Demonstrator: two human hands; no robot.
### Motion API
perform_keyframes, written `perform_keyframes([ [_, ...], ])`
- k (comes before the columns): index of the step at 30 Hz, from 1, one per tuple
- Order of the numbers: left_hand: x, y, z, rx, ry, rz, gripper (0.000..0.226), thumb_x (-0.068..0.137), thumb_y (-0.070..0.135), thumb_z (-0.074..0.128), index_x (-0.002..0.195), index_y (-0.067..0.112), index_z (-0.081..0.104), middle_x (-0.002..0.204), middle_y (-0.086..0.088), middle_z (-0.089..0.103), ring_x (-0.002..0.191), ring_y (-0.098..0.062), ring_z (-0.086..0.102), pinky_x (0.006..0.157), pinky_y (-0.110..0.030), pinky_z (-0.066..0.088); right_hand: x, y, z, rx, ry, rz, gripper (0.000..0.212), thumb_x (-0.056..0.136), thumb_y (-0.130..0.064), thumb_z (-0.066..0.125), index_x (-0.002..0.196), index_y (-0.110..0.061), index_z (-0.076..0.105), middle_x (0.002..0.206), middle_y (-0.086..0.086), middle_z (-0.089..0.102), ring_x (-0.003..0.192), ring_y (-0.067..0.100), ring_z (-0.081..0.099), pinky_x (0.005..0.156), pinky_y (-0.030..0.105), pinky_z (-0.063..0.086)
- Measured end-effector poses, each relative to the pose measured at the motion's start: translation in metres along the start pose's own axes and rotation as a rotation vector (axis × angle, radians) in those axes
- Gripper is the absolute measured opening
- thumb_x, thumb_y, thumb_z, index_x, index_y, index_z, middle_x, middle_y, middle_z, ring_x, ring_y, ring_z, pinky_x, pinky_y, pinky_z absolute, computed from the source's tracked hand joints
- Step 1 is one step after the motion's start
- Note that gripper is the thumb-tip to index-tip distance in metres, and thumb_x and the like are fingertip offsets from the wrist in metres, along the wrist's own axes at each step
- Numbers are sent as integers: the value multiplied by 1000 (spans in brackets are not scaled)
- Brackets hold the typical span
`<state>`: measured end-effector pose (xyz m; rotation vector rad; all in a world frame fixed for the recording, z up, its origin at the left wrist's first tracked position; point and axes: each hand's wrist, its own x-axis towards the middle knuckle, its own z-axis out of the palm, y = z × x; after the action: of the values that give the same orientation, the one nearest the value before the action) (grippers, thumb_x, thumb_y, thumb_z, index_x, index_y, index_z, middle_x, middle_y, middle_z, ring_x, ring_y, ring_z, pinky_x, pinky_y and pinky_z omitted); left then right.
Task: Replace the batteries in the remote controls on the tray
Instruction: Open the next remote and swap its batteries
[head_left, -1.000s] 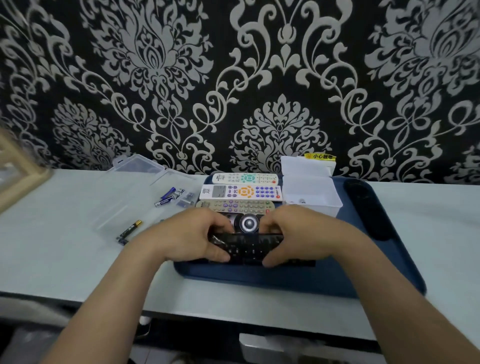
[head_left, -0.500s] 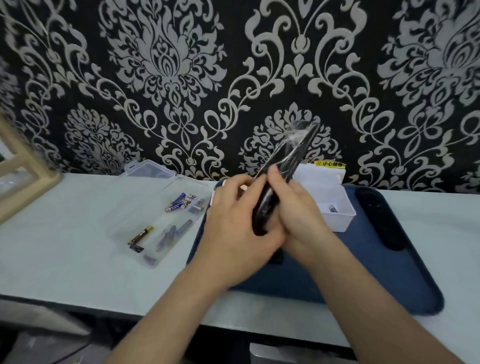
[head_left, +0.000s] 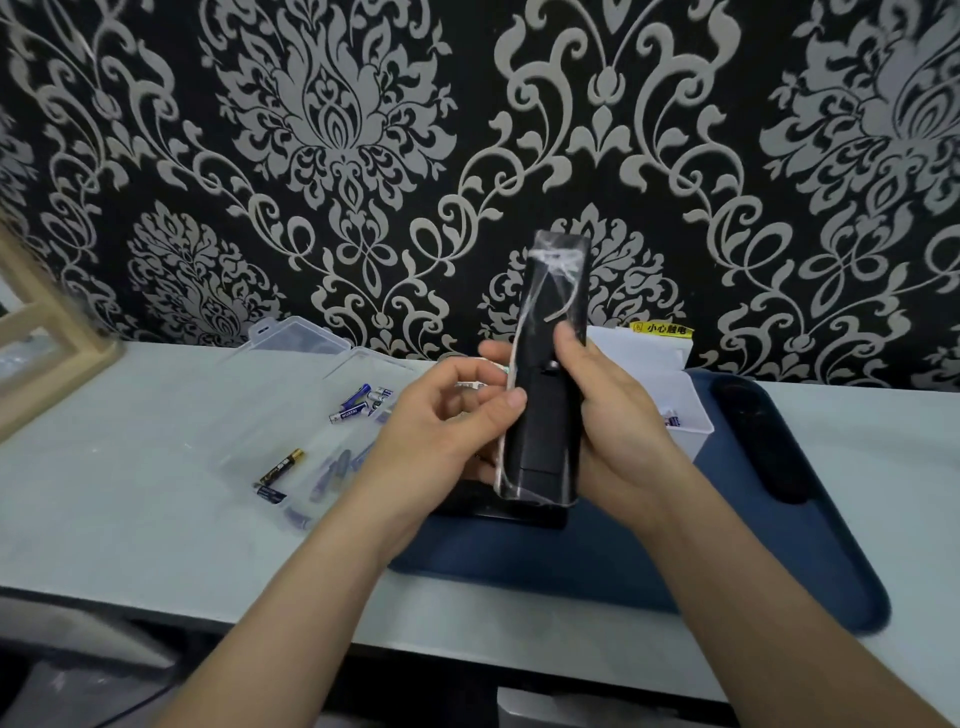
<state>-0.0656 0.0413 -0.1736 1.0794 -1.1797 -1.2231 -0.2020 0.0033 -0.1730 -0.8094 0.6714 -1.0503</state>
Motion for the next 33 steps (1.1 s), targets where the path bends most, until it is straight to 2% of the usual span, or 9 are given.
perform_keyframes([
  [4, 0, -6, 5, 68, 69, 29, 17, 84, 15, 69, 99, 18, 61, 83, -1, 59, 63, -9, 58, 51, -23, 49, -1, -1, -5, -39, 54, -41, 8, 95, -13, 53, 99, -10, 60, 91, 12, 70, 87, 26, 67, 81, 45, 57],
  [7, 2, -9, 4, 330, 90, 210, 28, 82, 18, 74, 104, 31, 63, 86, 3, 57, 67, -8, 56, 61, -27, 54, -1, -2, -8, -39, 43, -22, 28, 88, -7, 49, 112, 6, 55, 96, 21, 69, 88, 33, 66, 87, 51, 54],
  [9, 0, -8, 6, 388, 66, 196, 38, 79, 23, 77, 108, 39, 59, 85, 8, 57, 63, -10, 57, 62, -30, 53, 1, 0, -10, -48, 81, -17, 43, 78, -11, 51, 113, 13, 52, 99, 23, 65, 89, 34, 63, 87, 53, 53],
  [13, -8, -8, 18, 328, -94, -1, 70, 79, 9, 76, 120, 52, 40, 83, 0, 69, 57, -20, 67, 52, -32, 55, 7, 3, -15, 11, 112, -88, 41, 63, -10, 49, 99, 4, 60, 92, 18, 58, 85, 33, 58, 80, 56, 53],
  [15, -10, -9, 23, 322, -56, 39, 79, 78, 0, 75, 121, 56, 39, 86, -4, 70, 58, -20, 68, 54, -33, 57, 10, 4, -17, 52, 88, -96, 39, 65, -11, 48, 100, -3, 62, 94, 18, 58, 87, 34, 59, 84, 59, 52],
  [18, -10, -13, 24, 487, 50, 175, 84, 74, 7, 79, 122, 62, 37, 91, 8, 68, 74, -16, 70, 67, -40, 60, 11, 6, -17, 71, 49, -41, 38, 74, -15, 47, 106, -2, 62, 96, 20, 62, 88, 34, 61, 80, 52, 53],
  [23, -10, -18, 24, 768, 101, 315, 89, 75, 17, 79, 133, 59, 25, 96, 14, 67, 83, -7, 65, 76, -34, 55, 10, 6, -20, 16, -4, 184, 33, 85, -27, 38, 96, -13, 65, 85, 7, 69, 73, 23, 67, 65, 36, 50],
  [30, -9, -23, 23, 839, 52, 369, 89, 80, 18, 75, 132, 61, 16, 96, 21, 58, 94, -3, 57, 80, -20, 45, 7, -3, -24, 58, -57, 209, 30, 65, -18, 35, 73, -13, 64, 78, 9, 64, 72, 28, 63, 73, 40, 46],
  [33, -7, -29, 21, 874, 47, 394, 84, 83, 20, 71, 137, 56, 18, 119, 17, 57, 108, -3, 53, 90, -24, 45, 6, -4, -24, 95, -86, 211, 32, 58, -17, 34, 63, -13, 65, 75, 9, 63, 75, 29, 59, 77, 41, 42],
])
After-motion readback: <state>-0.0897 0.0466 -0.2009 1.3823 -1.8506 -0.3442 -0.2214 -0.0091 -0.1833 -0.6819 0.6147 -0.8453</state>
